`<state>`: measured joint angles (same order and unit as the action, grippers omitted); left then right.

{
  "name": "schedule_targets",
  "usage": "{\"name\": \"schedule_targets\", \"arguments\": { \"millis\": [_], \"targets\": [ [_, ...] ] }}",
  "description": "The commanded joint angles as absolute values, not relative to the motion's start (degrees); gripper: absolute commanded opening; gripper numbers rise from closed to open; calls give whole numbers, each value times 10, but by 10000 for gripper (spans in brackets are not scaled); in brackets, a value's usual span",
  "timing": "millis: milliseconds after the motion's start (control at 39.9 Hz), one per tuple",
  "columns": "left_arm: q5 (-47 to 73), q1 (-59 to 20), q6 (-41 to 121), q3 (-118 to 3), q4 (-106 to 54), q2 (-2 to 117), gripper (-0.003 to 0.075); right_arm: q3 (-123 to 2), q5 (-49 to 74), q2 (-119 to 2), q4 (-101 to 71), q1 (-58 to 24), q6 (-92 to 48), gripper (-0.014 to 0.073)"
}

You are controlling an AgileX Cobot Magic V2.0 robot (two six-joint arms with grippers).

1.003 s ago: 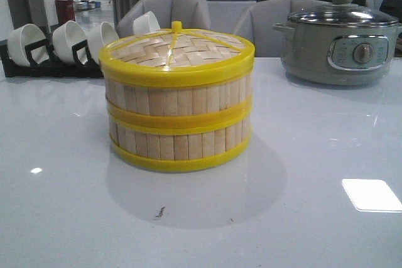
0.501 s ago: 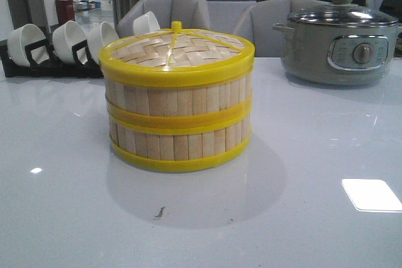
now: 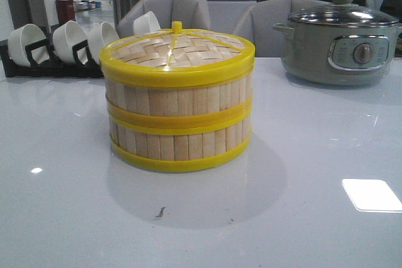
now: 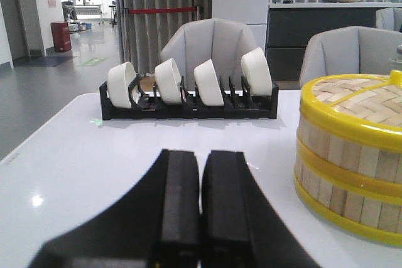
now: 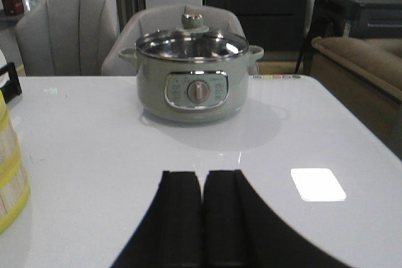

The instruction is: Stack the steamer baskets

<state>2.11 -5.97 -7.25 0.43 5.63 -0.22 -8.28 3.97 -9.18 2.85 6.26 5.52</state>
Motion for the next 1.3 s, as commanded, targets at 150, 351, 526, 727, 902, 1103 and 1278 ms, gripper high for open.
{"name": "schedule_targets", "arguments": {
  "millis": [150, 351, 526, 727, 902, 1103, 1278],
  "targets": [
    [-30, -63, -72, 4, 56, -11, 83, -25, -25, -4, 37, 65, 50, 27],
    [-30, -63, -72, 4, 56, -9, 83, 8, -51, 18, 37, 63, 56, 28],
    [-30, -63, -72, 4, 56, -9, 83, 9, -45, 18, 37, 60, 56, 28],
    [-30, -63, -72, 4, 56, -9, 83, 9, -44, 18, 37, 48, 56, 28],
    [-30, -63, -72, 4, 56, -9, 83, 9, -37, 18, 37, 48, 56, 28],
    [-30, -63, -72, 4, 56, -9, 83, 9, -34, 18, 37, 47, 56, 28],
    [-30, -63, -72, 4, 56, -9, 83, 9, -34, 18, 37, 47, 56, 28]
  ]
}}
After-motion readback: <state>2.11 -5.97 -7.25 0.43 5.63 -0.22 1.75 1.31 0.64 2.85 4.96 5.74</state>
